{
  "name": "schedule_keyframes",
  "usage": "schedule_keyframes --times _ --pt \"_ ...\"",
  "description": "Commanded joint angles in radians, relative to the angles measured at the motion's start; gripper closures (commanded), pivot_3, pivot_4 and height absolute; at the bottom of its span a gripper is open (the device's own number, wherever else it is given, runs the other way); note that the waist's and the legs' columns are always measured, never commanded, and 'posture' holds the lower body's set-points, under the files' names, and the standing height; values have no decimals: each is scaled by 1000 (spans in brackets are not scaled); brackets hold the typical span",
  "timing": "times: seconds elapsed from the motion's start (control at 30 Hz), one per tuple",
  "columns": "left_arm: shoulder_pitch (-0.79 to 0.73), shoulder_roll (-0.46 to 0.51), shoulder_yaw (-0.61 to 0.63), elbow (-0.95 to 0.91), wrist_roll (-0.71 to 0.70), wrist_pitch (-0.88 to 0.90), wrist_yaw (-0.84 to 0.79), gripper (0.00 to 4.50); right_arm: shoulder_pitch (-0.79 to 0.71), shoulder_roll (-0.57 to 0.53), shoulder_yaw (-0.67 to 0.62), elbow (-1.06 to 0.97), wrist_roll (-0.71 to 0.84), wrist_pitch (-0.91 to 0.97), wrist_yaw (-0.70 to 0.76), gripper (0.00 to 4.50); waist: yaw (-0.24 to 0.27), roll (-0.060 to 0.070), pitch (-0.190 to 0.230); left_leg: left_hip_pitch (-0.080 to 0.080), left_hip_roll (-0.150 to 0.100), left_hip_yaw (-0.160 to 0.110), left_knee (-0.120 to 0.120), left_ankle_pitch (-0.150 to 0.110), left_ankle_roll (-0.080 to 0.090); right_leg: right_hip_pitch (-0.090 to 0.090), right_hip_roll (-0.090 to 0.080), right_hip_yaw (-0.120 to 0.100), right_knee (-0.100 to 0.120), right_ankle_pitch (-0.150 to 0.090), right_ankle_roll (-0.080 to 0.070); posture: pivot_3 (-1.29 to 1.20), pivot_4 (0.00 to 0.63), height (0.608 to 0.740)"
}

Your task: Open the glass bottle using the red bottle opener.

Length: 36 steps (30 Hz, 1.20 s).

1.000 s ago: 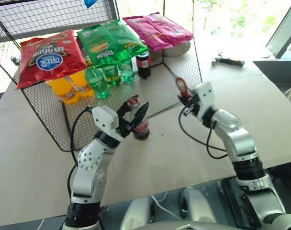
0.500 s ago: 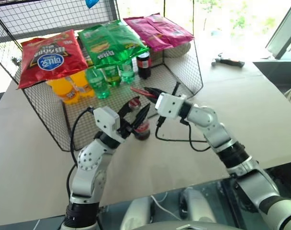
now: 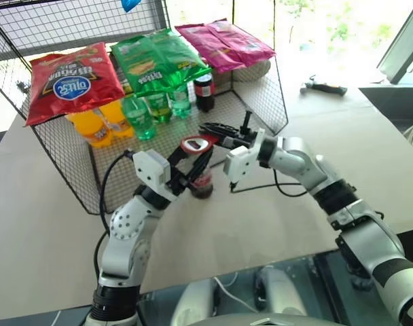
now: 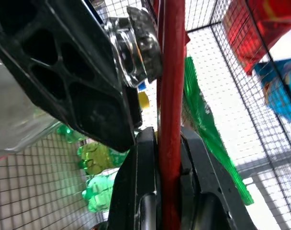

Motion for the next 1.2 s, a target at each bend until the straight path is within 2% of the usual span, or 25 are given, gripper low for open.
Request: schedule_keyframes --times 0.03,0.37,0.43,0.5,0.57,1.2 --pt "15 11 -11 25 14 22 -3 3035 -35 -7 23 33 -77 -51 -66 4500 0 0 0 0 0 0 0 0 0 0 0 0 0 0 0 0 150 735" --pt "19 15 -14 22 18 17 1 3035 -82 -6 44 122 -154 -52 -155 4500 -1 0 -1 4 0 3 -1 0 0 2 0 3 2 0 0 0 150 735" --pt "22 16 -14 21 17 16 -1 2033 -80 -2 41 134 -128 -60 -149 4500 -1 0 -1 6 0 4 -1 0 0 4 0 4 1 0 0 0 150 735" --pt "24 17 -13 20 14 18 -3 1344 -80 -2 40 139 -110 -67 -142 4500 -2 0 -1 8 0 5 -2 0 0 5 1 5 1 0 0 0 150 735" --pt "24 17 -10 20 14 19 -3 274 -82 -4 42 142 -108 -70 -141 4500 -2 0 0 7 1 5 -2 0 0 4 1 5 1 0 0 0 150 735" --pt "18 11 24 -2 -38 10 -14 274 -91 -3 44 170 -103 -79 -143 4500 -2 0 0 7 1 5 -2 0 0 4 1 6 1 0 -1 0 150 735"
